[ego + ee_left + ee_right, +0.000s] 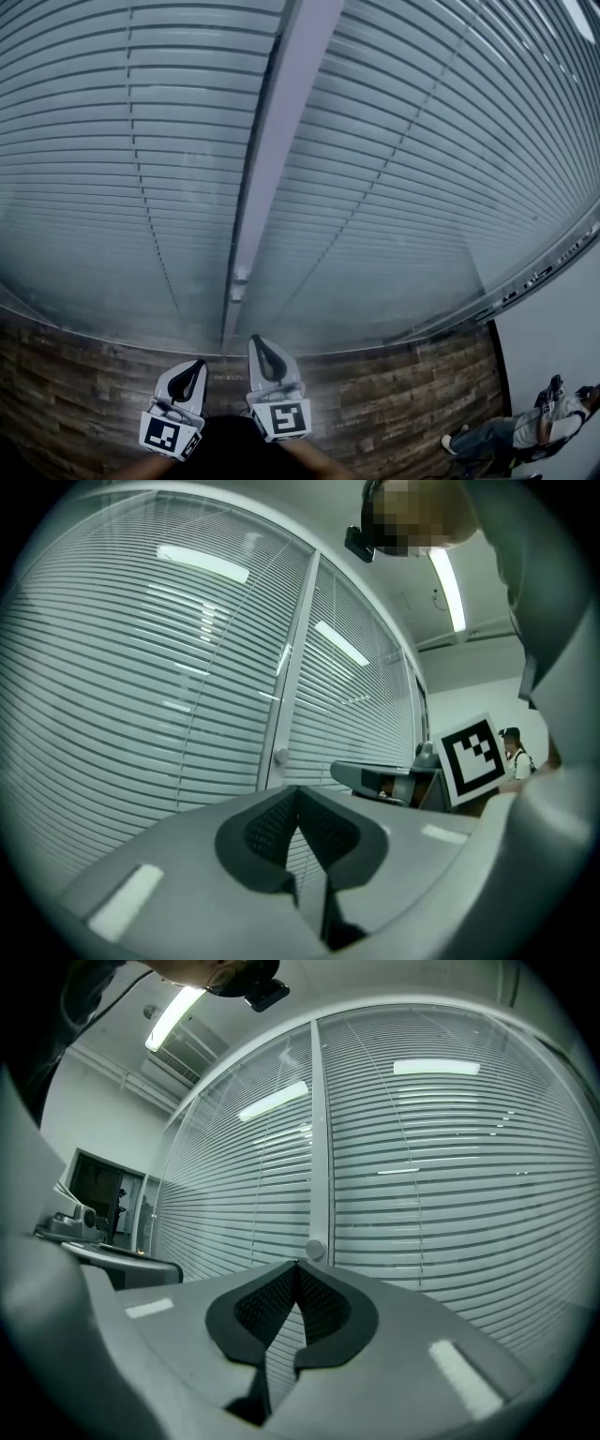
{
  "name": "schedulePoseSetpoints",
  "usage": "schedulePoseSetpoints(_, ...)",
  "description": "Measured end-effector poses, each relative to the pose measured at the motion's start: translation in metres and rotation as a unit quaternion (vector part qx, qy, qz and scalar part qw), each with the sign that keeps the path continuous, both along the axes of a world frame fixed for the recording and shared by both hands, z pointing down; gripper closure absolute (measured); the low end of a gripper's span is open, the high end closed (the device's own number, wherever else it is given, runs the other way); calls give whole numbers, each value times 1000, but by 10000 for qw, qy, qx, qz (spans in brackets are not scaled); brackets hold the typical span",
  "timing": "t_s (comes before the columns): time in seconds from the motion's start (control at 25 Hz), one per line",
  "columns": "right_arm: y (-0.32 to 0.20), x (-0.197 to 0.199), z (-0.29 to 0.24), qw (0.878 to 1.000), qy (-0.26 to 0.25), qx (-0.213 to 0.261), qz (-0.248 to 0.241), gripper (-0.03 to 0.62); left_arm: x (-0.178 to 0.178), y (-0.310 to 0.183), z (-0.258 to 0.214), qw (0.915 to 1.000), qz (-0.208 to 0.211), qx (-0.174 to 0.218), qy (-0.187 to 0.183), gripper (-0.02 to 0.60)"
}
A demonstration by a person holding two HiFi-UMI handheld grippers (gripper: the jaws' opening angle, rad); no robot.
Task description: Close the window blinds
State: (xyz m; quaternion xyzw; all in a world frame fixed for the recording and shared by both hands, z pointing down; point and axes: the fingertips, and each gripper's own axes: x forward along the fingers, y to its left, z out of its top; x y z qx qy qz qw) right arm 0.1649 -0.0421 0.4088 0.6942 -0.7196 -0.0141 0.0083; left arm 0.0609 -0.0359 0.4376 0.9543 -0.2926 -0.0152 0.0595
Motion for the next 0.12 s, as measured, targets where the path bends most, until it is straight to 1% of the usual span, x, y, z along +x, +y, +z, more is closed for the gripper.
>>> schedulePoseSetpoints(0.12, -2, 1, 0, 9996, 75, -203, 166, 594, -7, -2, 0, 9999, -1, 9, -119, 583)
